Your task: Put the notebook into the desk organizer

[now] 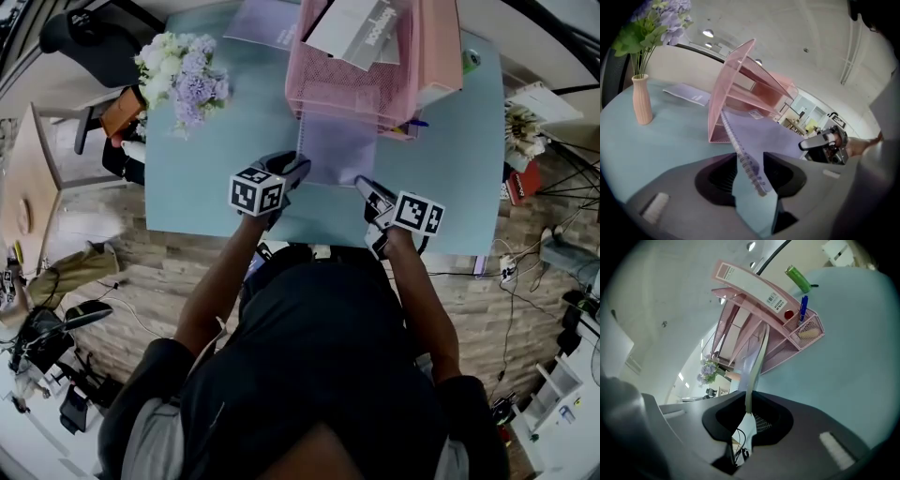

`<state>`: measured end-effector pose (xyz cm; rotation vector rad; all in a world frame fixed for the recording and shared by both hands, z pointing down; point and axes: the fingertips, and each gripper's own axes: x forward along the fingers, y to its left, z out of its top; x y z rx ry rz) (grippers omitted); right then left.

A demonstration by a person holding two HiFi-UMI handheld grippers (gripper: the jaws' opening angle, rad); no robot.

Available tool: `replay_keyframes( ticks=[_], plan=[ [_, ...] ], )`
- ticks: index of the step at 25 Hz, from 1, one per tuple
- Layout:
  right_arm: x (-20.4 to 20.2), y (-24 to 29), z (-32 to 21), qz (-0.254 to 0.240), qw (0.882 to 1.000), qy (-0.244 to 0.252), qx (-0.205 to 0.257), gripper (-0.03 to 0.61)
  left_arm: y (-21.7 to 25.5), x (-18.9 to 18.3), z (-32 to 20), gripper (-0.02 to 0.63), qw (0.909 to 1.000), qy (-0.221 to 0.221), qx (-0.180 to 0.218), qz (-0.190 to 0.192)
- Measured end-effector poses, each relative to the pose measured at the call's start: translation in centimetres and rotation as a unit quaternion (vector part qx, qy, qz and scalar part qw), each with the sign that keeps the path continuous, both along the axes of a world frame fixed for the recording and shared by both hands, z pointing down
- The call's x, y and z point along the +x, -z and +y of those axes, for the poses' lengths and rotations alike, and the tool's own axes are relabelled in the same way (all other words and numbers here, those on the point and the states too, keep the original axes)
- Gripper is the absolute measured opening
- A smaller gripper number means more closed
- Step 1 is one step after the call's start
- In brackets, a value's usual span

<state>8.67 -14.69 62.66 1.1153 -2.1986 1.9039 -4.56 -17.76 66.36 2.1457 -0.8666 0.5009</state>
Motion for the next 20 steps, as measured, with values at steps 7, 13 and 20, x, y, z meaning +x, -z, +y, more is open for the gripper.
replay_keyframes(
  ticks=[7,13,20],
  plan=[
    [0.9,-1.1,-2.8,-0.010,1.000,-0.018,-0.013,0.031,0.5,-0.8,-0.9,0.190,0.9998,0.013,0.015,-0.003],
    [1.1,-1.9,-5.0,-0.017,0.999,-0.031,-0.019,0.031,0.5,-0.9,-1.0,0.189,0.9998,0.015,0.016,-0.004],
    [1.4,-2.7,-7.5,-0.021,0.998,-0.048,-0.021,0.031,0.5,-1.6,-1.2,0.189,0.9997,0.018,0.015,-0.004]
  ],
)
